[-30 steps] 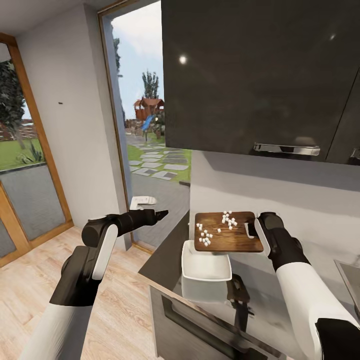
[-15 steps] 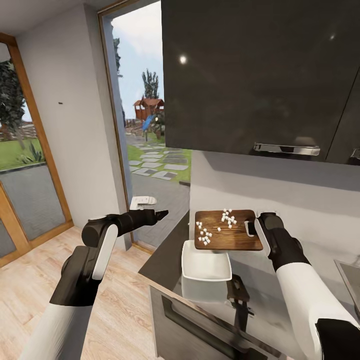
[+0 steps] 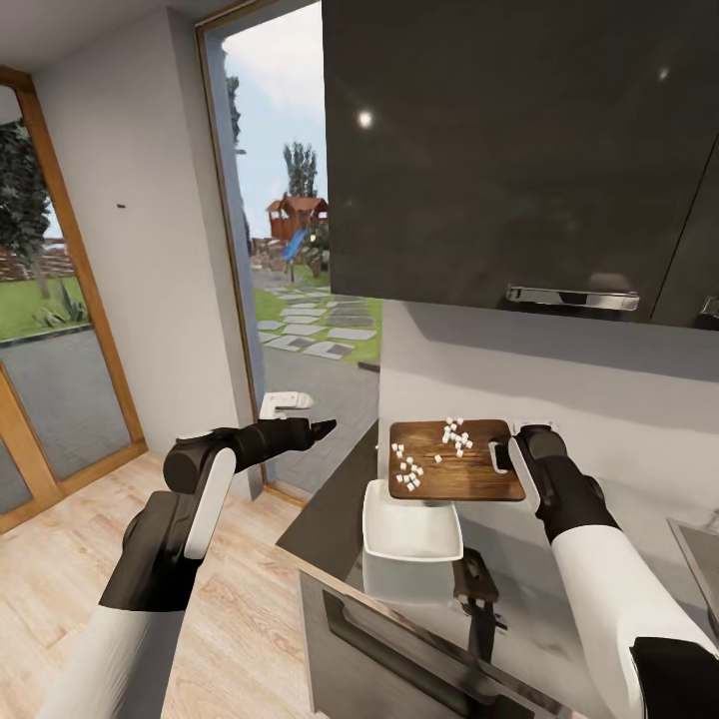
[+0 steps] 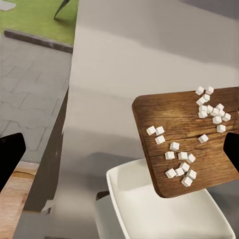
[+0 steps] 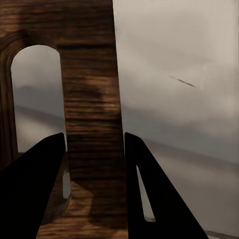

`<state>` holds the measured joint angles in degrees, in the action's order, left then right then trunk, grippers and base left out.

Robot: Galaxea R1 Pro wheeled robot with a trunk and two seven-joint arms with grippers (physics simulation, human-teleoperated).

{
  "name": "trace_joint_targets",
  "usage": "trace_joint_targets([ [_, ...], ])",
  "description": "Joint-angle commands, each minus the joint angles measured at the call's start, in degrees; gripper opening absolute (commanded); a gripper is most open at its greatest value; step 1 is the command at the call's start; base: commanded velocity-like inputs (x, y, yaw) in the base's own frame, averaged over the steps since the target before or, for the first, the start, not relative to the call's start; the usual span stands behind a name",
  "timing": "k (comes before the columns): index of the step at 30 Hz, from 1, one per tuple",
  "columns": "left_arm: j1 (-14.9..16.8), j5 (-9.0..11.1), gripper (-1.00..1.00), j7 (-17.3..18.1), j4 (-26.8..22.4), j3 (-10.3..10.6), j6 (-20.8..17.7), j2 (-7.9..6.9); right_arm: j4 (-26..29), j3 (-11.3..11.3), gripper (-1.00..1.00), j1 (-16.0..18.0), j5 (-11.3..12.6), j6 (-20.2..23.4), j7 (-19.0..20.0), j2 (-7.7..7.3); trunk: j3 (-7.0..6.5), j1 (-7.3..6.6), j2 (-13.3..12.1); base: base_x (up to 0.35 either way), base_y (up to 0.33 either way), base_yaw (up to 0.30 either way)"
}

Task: In the kitchen, take the Vidalia onion out of the sink, dice it on the chopping board with the paring knife, put the diced onion into the bowl on the countertop, then place both the paring knife and the chopping board into the sink.

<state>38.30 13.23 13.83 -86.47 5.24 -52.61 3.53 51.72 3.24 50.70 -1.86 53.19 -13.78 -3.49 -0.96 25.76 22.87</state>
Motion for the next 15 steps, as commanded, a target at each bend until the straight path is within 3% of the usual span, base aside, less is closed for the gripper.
trace_joint_targets([
  [1,0.0,-0.1,1.0,0.2,0.0,0.0,-0.2,0.05,0.0,0.0,-1.0,0.0,-0.1,0.2,0.1,-0.01,0.03,0.02,0.1,-0.126,0.0,0.0],
  [15,0.0,-0.1,1.0,0.2,0.0,-0.1,-0.2,0.05,0.0,0.0,-1.0,0.0,-0.1,0.2,0.1,-0.72,0.03,0.02,0.1,-0.058,-0.009,0.0],
])
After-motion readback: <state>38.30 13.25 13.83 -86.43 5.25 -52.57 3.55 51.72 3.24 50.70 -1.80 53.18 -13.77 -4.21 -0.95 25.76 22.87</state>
